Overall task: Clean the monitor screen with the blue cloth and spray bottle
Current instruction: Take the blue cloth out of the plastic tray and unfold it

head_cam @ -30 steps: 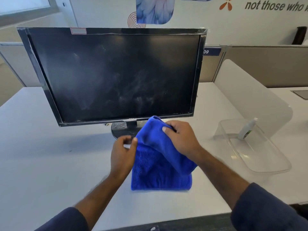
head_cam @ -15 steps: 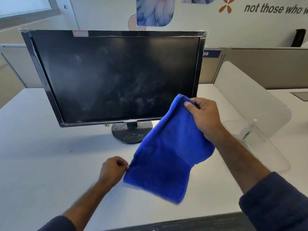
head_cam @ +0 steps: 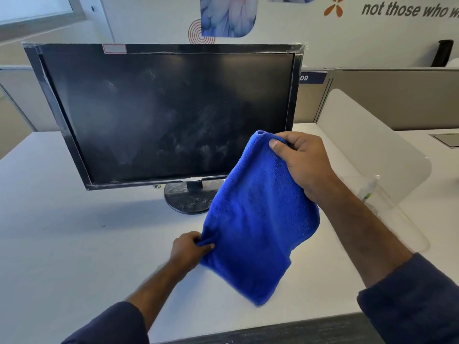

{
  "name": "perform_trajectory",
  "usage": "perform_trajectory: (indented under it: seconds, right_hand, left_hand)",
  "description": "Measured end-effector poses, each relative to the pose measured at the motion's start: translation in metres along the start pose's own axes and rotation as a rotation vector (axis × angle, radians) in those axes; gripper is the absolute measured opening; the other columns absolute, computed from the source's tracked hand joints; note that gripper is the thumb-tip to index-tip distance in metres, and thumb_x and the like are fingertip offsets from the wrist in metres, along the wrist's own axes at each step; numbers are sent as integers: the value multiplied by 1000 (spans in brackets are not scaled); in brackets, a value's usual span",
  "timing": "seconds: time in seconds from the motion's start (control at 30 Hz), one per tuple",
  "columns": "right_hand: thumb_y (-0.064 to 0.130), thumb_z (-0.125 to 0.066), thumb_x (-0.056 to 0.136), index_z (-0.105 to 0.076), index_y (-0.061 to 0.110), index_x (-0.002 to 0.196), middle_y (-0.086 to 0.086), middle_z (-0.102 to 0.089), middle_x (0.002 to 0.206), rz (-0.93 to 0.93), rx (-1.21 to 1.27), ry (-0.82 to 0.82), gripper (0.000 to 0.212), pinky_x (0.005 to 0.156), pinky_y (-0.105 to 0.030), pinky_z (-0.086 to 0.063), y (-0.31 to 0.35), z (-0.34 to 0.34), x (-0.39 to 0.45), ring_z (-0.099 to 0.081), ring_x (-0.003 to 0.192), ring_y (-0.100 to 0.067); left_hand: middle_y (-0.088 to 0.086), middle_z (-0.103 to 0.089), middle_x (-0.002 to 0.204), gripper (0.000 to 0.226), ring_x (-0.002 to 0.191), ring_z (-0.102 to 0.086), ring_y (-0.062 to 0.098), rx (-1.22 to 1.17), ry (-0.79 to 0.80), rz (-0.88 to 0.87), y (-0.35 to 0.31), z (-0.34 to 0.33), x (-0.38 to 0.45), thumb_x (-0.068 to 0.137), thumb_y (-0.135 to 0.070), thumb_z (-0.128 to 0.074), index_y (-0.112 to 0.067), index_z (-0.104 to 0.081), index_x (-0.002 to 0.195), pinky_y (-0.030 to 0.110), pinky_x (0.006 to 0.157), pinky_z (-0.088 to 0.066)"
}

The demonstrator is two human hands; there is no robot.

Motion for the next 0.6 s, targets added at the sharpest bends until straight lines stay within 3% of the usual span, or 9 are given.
perform_trajectory:
  seconds: [0.1,0.23,0.33,0.43,0.6]
  right_hand:
    - [24,-59,97,-70,31,92,15,-67,85,-14,13,-60,14,72,-17,-50,-3,11,1,-62,79,-4]
    - [25,-60,96,-70,30,85,10,-68,82,-72,47,-137,15,76,-25,-52,-14,25,-3,-62,78,-7]
    - [27,-61,96,-70,30,81,11,-70,81,-154,88,-187,18,78,-28,-54,-28,35,-9,-65,80,-10]
    - [25,-62,95,-71,27,84,3,-71,88,-231,137,-213,14,82,-35,-55,-43,45,-17,-66,86,-18]
    - [21,-63,94,-73,16,87,-10,-70,93,-328,187,-183,13,82,-45,-55,-71,51,-32,-64,83,-22]
  left_hand:
    - [-1,-57,63,19,62,-47,14,-158,16,-10,4,19,4,75,-11,-83,-7,-65,67,25,56,-37]
    - [2,-64,73,9,70,-53,15,-255,-6,-87,3,61,8,79,0,-77,-3,-71,84,11,55,-42]
    - [7,-68,81,17,76,-58,18,-428,17,-142,-7,93,7,85,10,-65,-6,-67,92,17,63,-49]
    - [4,-71,90,17,82,-63,15,-632,34,-188,-19,122,1,89,6,-59,-9,-65,97,28,76,-47]
    - [0,-74,97,28,90,-67,11,-841,69,-183,-30,144,-7,78,-21,-68,-14,-72,104,19,78,-55]
Point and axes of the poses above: each hand's wrist, its own x-axis towards the middle knuckle, its own z-axis out of the back of the hand, y = z × x, the point moved 1 cm from there along x, towards the middle knuckle
